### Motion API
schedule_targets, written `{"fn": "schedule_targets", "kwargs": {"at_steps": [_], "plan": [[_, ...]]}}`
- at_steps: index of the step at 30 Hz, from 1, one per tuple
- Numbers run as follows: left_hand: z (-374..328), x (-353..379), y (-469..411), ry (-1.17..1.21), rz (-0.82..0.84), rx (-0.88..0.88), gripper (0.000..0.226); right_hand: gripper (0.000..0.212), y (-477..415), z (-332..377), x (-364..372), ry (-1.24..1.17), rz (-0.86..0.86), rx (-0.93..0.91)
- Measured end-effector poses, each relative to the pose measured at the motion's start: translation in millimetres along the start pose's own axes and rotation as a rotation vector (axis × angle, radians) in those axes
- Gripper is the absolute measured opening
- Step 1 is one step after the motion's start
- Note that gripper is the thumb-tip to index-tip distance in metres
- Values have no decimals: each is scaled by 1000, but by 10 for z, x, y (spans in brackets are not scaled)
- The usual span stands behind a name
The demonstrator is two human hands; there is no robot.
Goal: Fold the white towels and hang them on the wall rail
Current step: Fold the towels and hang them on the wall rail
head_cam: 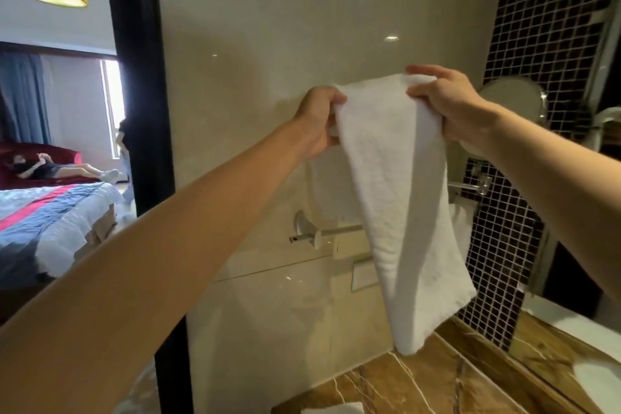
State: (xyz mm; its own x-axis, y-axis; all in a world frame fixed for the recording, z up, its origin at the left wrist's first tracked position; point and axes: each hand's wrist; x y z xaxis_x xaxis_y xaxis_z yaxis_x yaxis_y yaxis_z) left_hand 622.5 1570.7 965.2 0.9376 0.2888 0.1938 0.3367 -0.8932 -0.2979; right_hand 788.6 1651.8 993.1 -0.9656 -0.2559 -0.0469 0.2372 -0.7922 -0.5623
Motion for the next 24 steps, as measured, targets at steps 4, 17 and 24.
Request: {"fn": "schedule_targets", "kwargs": {"at_steps": [4,17,24], "plan": [[94,-12,-178,-21,-56,2,13,43,-176,-136,81,-2,11,-19],[730,-46,-429,81,-50,-231,17,45,-441,-923,83,146,164,180],[1135,-190,-479,-116,-25,-367,11,9,-388,-1461,49,338,275,439]]}}
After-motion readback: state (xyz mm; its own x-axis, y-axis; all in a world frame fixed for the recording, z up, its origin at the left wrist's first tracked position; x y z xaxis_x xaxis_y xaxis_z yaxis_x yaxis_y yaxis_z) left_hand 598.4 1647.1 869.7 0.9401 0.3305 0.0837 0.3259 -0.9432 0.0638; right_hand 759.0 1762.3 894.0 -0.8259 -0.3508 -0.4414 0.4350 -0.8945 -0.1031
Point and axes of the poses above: each hand's wrist, its own y-axis away from the middle knuckle, its own x-axis out of the palm, z = x × y, and after that the axes turned 1 degree about -y, right-handed
